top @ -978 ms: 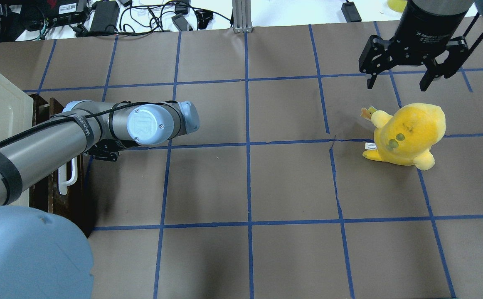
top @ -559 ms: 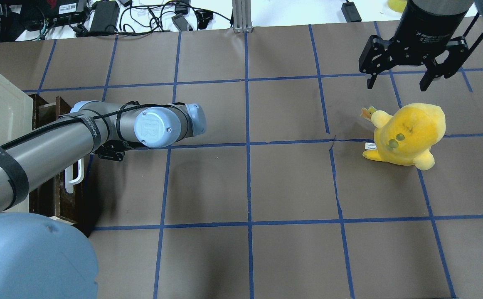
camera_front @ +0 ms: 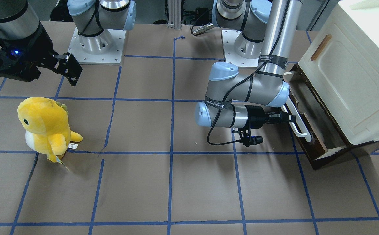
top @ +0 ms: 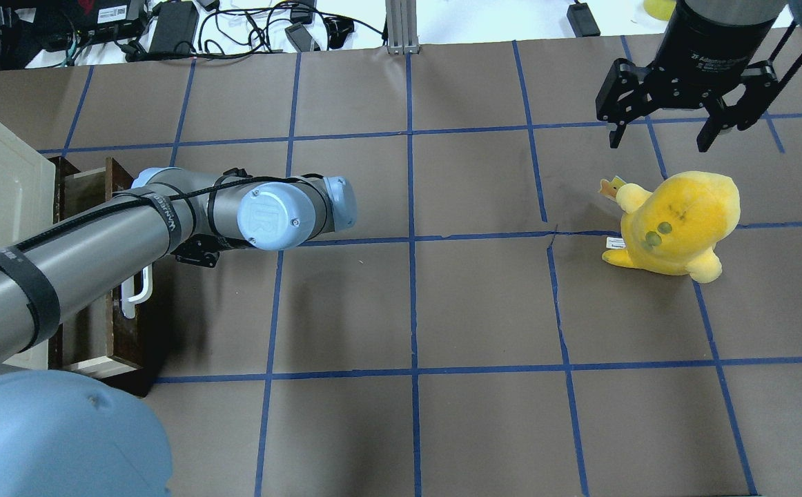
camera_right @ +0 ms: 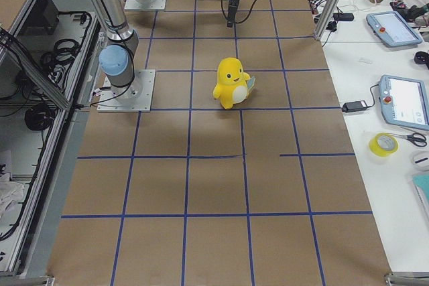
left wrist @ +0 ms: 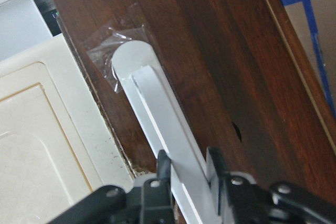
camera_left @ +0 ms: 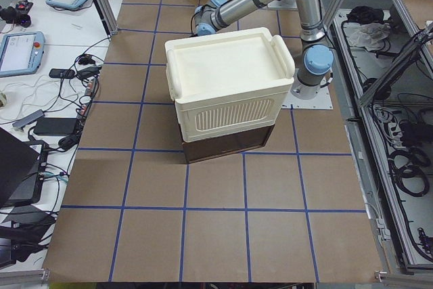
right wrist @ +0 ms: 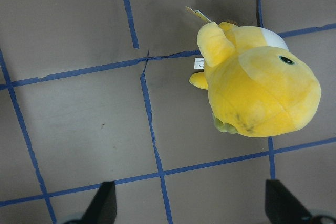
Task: Pull drawer sideways
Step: 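Pull the handle with the left gripper, sliding the drawer out toward the table center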
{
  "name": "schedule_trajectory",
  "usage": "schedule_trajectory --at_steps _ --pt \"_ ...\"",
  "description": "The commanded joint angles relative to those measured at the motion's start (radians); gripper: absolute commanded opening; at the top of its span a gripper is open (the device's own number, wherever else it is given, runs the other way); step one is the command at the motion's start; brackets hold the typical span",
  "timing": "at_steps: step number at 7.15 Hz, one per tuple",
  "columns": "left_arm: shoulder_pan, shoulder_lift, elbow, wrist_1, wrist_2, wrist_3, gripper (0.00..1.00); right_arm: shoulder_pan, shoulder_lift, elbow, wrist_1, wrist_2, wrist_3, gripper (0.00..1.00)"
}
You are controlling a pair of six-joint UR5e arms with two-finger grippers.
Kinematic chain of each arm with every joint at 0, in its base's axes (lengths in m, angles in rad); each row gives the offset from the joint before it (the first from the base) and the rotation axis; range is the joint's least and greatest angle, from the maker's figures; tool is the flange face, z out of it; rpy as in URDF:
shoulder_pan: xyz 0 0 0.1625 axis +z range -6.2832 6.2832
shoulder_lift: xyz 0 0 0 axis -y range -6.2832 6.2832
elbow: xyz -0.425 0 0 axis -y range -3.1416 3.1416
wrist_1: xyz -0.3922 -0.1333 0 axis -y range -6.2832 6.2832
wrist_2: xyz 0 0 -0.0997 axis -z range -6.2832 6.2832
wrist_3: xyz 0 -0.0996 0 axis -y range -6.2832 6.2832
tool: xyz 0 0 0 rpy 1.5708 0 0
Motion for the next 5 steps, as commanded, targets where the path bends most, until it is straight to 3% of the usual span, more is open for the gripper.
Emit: schedule_trajectory --at_steps 1,5 --pt "-0.018 0.003 0.000 -0.001 -0.001 0.000 0.27 -0.002 0.000 0.000 0.000 0.000 0.000 1.00" --pt "-0.037 -0.006 0.003 0.025 0.000 0.006 0.27 0.000 0.000 0.000 0.000 0.000 0.000 1.00"
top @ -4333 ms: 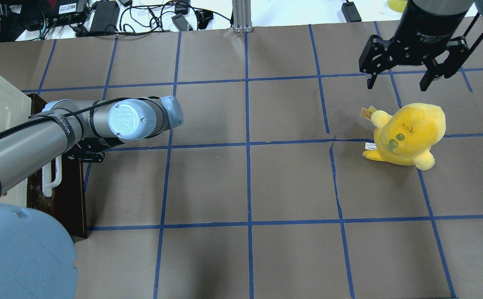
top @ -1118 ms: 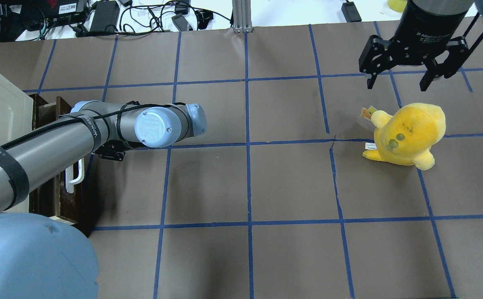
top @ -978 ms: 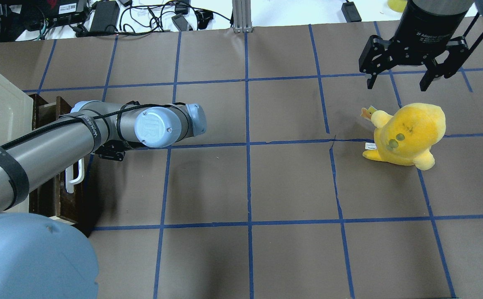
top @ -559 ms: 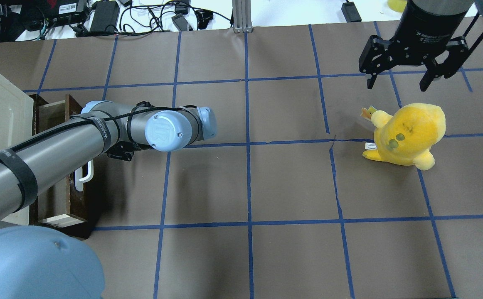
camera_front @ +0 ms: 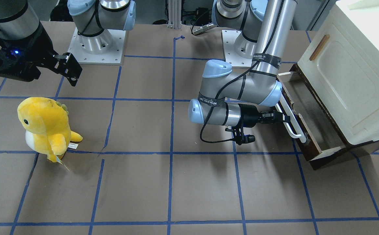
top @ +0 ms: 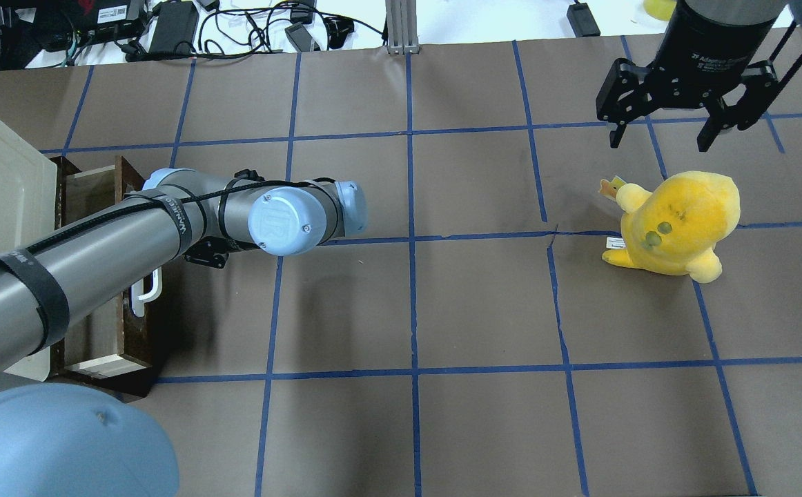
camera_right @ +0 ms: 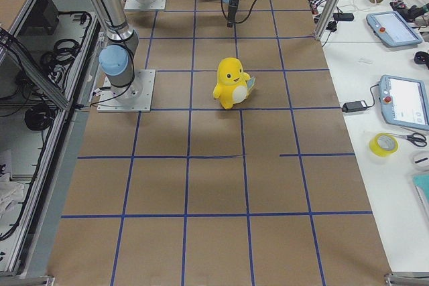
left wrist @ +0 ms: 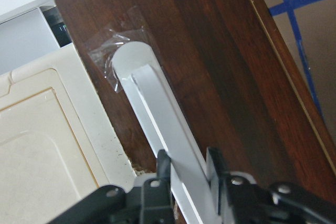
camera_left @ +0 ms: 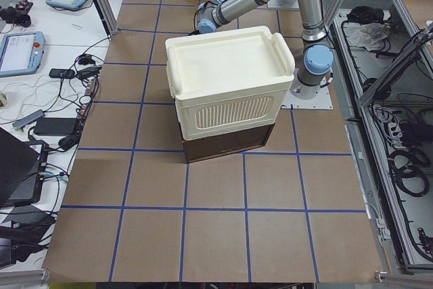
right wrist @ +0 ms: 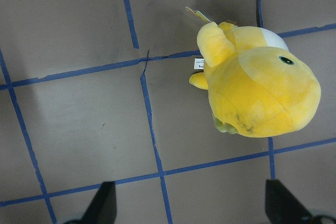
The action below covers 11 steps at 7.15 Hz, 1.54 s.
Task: Pull drawer sideways
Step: 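Pull the handle with the left gripper, sliding the drawer out toward the table center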
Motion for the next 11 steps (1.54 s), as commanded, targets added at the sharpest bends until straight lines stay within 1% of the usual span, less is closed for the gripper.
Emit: schedule_trajectory --at_steps 1,4,9,10,11 --pt "-0.001 -0.002 0.005 0.023 -0.002 0.011 0.27 0.000 0.000 0.000 0.000 0.000 0.000 1.00" --pt "-0.004 -0.008 0.016 0.028 -0.002 0.009 0.26 0.000 0.000 0.000 0.000 0.000 0.000 1.00" --pt "-0.044 -0.008 0.016 0.028 -0.004 0.007 0.26 0.000 0.000 0.000 0.000 0.000 0.000 1.00" --pt "-0.044 -0.006 0.017 0.031 -0.007 -0.014 0.79 0.000 0.000 0.000 0.000 0.000 0.000 1.00" --pt "-0.044 0.011 0.019 0.110 -0.092 -0.020 1.00 0.000 0.000 0.000 0.000 0.000 0.000 1.00"
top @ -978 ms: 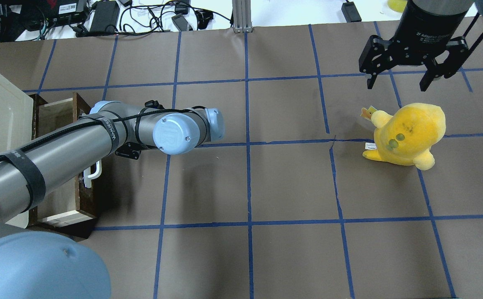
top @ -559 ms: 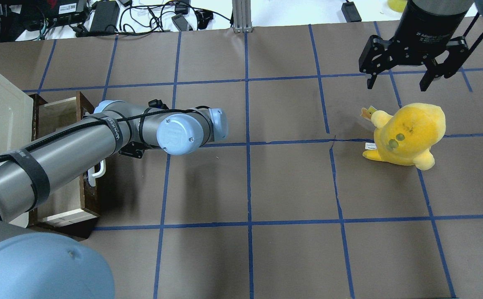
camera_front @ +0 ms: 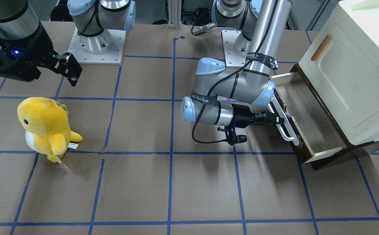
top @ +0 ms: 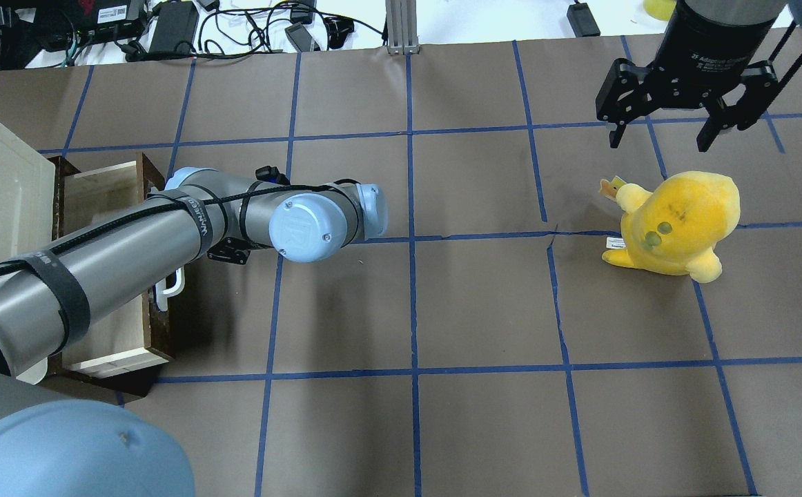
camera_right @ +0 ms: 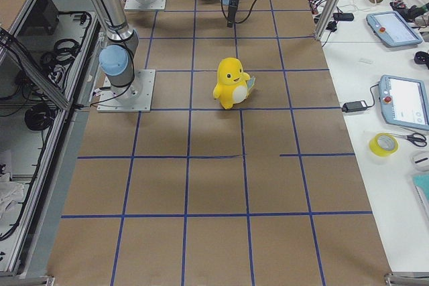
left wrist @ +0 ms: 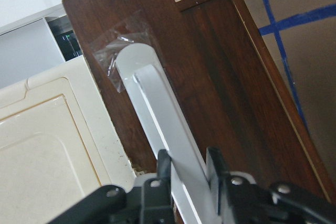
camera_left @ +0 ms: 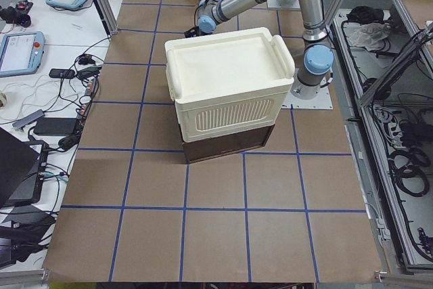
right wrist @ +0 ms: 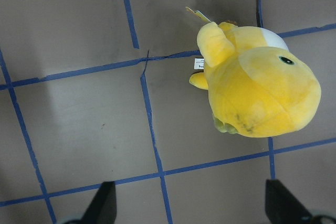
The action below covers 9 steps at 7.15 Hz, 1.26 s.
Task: Pull drawer sideways
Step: 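Pull the handle with the left gripper, sliding the drawer out toward the table center, then open the left gripper and lift it away from the opened drawer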
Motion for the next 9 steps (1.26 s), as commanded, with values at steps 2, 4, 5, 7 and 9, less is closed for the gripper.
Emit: schedule_trajectory --at_steps 2,4,5,7,9 --pt "-0.001 0.049 0.050 0.108 -0.191 0.014 1.00 0.000 0.000 0.000 0.000 0.000 0.000 1.00" --pt "-0.004 0.150 0.186 0.146 -0.516 0.200 1.00 0.000 0.000 0.000 0.000 0.000 0.000 1.00" --pt "-0.001 0.215 0.243 0.146 -0.651 0.264 1.00 -0.001 0.000 0.000 0.000 0.000 0.000 1.00" --pt "0.028 0.361 0.294 0.142 -0.880 0.358 1.00 0.000 0.000 0.000 0.001 0.000 0.000 1.00" --pt "0.147 0.475 0.308 0.140 -1.127 0.525 1.00 -0.002 0.000 0.000 0.001 0.000 0.000 1.00"
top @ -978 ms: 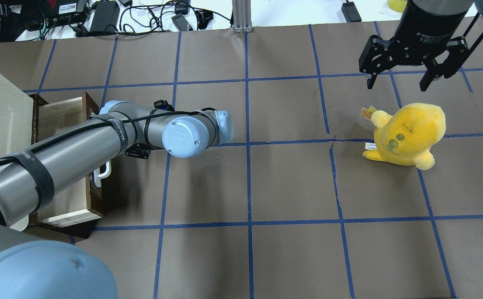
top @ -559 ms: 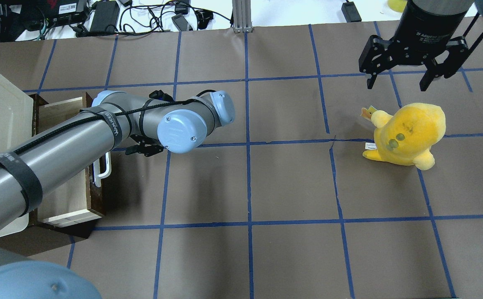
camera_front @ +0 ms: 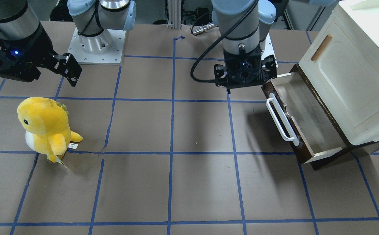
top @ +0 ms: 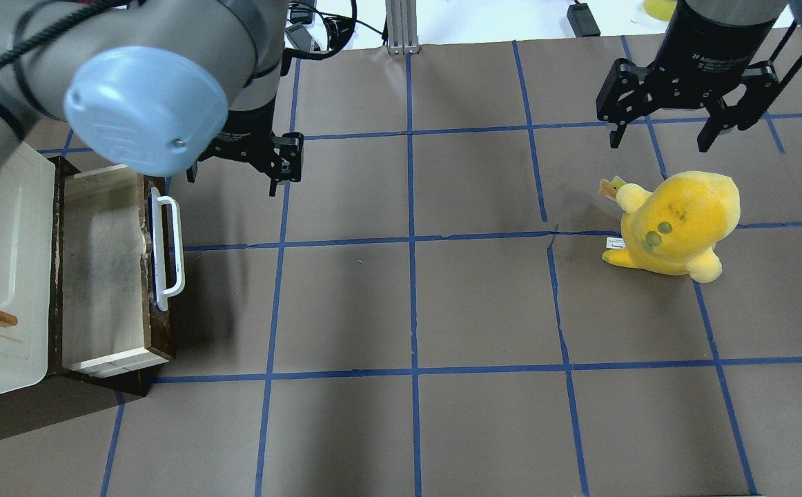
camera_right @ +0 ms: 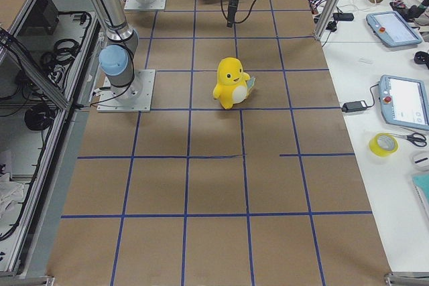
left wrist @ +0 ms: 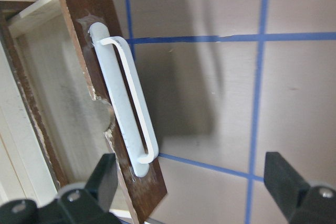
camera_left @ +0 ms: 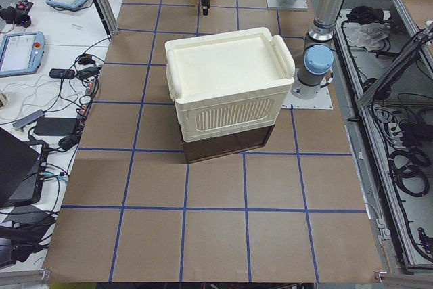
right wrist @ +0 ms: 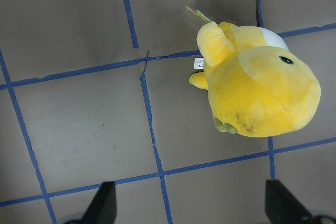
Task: Pull drawer sideways
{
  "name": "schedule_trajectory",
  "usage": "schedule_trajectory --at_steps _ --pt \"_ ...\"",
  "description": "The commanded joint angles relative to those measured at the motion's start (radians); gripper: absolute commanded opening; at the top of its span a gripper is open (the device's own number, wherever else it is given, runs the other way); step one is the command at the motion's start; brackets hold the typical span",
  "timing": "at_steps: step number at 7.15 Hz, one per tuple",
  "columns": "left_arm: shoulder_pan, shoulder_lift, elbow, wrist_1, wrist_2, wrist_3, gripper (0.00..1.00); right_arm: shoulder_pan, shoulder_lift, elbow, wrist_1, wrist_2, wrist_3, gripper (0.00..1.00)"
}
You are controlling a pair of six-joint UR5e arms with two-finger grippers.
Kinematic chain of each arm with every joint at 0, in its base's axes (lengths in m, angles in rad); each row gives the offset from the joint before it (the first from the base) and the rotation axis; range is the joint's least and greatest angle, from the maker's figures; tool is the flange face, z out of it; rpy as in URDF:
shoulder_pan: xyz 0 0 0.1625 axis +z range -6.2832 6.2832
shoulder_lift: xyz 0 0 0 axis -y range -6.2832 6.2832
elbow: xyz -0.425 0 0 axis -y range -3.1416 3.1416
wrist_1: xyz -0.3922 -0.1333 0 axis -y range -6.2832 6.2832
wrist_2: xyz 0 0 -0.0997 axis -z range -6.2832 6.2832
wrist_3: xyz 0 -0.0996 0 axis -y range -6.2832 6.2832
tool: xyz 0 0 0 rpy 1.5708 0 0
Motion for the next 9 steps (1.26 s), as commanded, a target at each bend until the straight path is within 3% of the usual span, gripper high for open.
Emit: schedule_trajectory --at_steps 1,3,9 --pt "0.128 0.110 0.012 -0.008 -0.226 0.097 1.00 0.001 0.000 0.000 -0.001 0.000 0.000 1.00" --pt "0.205 0.152 -0.005 -0.037 -0.264 0.136 1.00 0.001 0.000 0.000 -0.001 0.000 0.000 1.00" --pt "0.225 0.181 -0.024 -0.038 -0.264 0.149 1.00 0.001 0.000 0.000 -0.001 0.000 0.000 1.00"
